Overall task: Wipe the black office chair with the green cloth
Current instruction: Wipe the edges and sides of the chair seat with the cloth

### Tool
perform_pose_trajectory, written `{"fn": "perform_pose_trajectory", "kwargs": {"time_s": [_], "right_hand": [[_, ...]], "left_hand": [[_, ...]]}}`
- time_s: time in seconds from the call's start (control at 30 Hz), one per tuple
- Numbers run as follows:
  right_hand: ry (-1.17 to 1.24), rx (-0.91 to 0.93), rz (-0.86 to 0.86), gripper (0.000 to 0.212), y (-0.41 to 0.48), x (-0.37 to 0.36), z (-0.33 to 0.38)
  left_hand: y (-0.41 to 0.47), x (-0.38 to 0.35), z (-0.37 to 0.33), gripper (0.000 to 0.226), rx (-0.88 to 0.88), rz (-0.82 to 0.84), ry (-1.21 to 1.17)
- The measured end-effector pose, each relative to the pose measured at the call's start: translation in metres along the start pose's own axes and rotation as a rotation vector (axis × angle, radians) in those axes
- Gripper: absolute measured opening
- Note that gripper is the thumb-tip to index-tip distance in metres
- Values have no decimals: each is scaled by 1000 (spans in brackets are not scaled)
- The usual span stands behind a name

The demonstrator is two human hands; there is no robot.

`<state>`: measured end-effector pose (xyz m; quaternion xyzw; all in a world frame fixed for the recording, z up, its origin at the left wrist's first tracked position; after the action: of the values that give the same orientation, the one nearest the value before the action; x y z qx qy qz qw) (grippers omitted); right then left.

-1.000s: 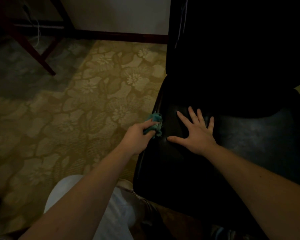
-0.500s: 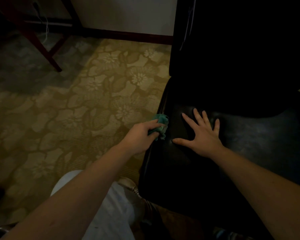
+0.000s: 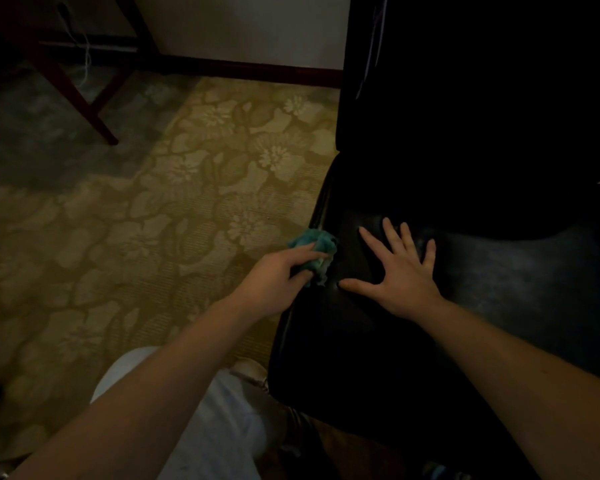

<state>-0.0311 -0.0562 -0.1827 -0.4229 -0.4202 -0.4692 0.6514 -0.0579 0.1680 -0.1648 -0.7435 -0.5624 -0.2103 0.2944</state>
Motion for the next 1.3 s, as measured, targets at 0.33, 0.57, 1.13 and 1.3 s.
{"fn": "perform_pose_trajectory", "kwargs": {"time_s": [0.33, 0.57, 1.13, 1.3], "right_hand": [[16, -31, 3, 103, 4, 1, 2], [-30, -31, -2, 105, 3, -2, 2], [-15, -26, 0, 102, 5, -2, 2], [-16, -41, 16, 102, 8, -1, 3]], "left_hand": [[39, 5, -12, 43, 14, -61, 11], [-17, -3, -1, 45, 15, -35, -62], [8, -3, -8, 41, 357, -438, -171], [46, 11, -16, 30, 354, -441, -43]]}}
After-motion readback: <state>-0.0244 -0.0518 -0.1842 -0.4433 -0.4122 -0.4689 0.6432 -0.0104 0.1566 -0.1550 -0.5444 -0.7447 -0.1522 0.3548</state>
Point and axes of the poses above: each hand's wrist, its own y-axis towards the middle knuckle, its own x-axis out of the back of the hand, z = x × y, the point moved 2 cm from there along y, towards the middle knuckle, and after that the axes turned 6 degrees about -z, right-handed, at the moved point
